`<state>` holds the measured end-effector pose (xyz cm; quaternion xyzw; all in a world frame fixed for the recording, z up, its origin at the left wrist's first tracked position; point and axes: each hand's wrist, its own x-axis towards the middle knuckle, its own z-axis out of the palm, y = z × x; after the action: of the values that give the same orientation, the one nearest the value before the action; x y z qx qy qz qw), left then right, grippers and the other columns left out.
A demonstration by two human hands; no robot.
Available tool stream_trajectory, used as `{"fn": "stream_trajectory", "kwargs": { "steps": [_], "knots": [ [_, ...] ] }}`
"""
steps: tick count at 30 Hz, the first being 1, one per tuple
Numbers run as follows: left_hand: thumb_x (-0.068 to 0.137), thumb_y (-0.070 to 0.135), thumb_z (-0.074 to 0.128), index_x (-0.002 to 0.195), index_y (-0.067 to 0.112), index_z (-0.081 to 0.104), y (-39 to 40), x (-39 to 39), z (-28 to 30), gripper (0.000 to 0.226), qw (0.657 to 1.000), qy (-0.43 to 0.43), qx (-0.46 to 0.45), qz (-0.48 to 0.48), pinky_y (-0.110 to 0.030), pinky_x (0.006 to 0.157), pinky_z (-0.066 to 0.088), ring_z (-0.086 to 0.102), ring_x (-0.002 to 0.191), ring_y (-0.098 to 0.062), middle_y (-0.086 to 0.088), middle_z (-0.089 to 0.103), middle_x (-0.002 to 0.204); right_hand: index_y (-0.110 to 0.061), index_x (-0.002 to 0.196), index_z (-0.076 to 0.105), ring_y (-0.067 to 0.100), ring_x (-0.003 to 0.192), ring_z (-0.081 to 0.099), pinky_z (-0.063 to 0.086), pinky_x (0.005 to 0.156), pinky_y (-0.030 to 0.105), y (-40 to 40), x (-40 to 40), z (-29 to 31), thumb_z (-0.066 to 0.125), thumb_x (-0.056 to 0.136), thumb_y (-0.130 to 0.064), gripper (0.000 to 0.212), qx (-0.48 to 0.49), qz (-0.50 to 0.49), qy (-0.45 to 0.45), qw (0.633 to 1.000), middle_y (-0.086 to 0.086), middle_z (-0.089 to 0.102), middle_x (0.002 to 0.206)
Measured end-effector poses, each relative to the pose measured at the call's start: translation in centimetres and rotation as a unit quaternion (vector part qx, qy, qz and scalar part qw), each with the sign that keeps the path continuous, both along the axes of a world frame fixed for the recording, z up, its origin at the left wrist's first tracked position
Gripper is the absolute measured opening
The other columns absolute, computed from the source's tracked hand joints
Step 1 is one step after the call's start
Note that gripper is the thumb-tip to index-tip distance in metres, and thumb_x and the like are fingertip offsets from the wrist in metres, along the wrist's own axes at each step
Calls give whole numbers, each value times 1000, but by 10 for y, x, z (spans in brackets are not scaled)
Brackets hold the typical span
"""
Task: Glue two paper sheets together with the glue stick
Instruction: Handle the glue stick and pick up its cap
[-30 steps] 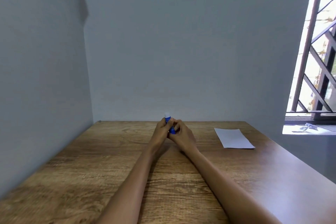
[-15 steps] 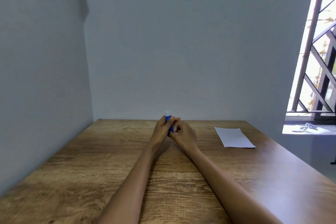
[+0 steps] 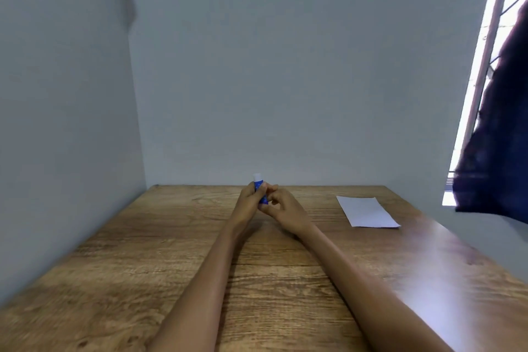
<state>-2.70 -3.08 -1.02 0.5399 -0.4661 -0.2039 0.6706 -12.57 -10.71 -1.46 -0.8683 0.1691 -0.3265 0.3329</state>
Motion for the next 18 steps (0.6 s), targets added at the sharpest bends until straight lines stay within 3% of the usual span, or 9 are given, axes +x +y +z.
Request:
{"fn": "stream_trajectory", "kwargs": {
  "steps": [2,3,5,7,9,11,13,15,18],
  "knots": [
    [99,26,43,107,0,62,-1,-2,1,33,1000,-1,-9,3,-13,74,51,66,93,-7,-2,69,102,-31,88,60,3,89,52,45,73,27,2,3,-4,58,72,-62,34,-95,-91,-15,991,-16,58,94],
    [99,25,44,107,-2,61,-2,-3,3,33,1000,1,-16,1,-12,72,51,66,91,-6,-2,69,99,-31,92,60,2,84,50,44,69,25,2,4,-4,59,71,-62,38,-96,-101,-34,990,-14,57,91],
    [99,26,44,107,-1,61,-2,-6,6,33,999,22,-27,-6,-14,72,53,67,92,-4,0,69,103,-26,99,59,3,80,51,41,68,24,4,4,-2,65,79,-49,32,-9,-52,-61,997,-9,58,93],
    [99,27,42,107,2,62,-1,-4,7,32,999,42,-31,-5,-22,77,55,66,98,-8,-3,67,113,-23,106,60,3,82,54,42,72,23,5,1,0,56,92,-37,21,93,43,-34,994,-5,62,101],
    [99,27,40,103,6,63,1,1,7,31,999,41,-21,7,-26,81,52,62,103,-12,-4,65,116,-18,116,59,4,79,58,47,68,21,6,-2,1,46,99,-32,25,180,118,2,977,-3,64,103],
    [99,26,40,101,7,63,2,2,7,30,999,41,-9,1,-23,78,52,61,103,-13,-3,65,113,-11,116,60,4,74,60,49,64,20,4,-5,2,47,99,-25,26,216,138,7,967,-2,66,97],
    [99,24,41,105,7,64,1,-4,5,29,1000,23,7,-12,-15,69,51,63,96,-9,-1,67,107,-10,103,66,7,72,61,48,68,24,-4,-8,3,59,92,-20,17,181,110,7,977,1,67,86],
    [98,19,44,107,10,64,-1,-11,2,24,999,-2,27,-23,-13,70,53,65,91,-7,-1,68,101,-14,86,69,16,73,62,49,74,34,-11,-9,1,71,80,-23,11,119,47,15,992,6,64,75],
    [97,17,46,108,9,63,-2,-16,4,21,999,2,20,-24,-12,74,53,65,90,-3,0,68,101,-23,84,62,11,67,59,44,60,30,-7,-2,-4,74,66,-47,31,50,-78,21,995,-7,63,71]
  ]
}}
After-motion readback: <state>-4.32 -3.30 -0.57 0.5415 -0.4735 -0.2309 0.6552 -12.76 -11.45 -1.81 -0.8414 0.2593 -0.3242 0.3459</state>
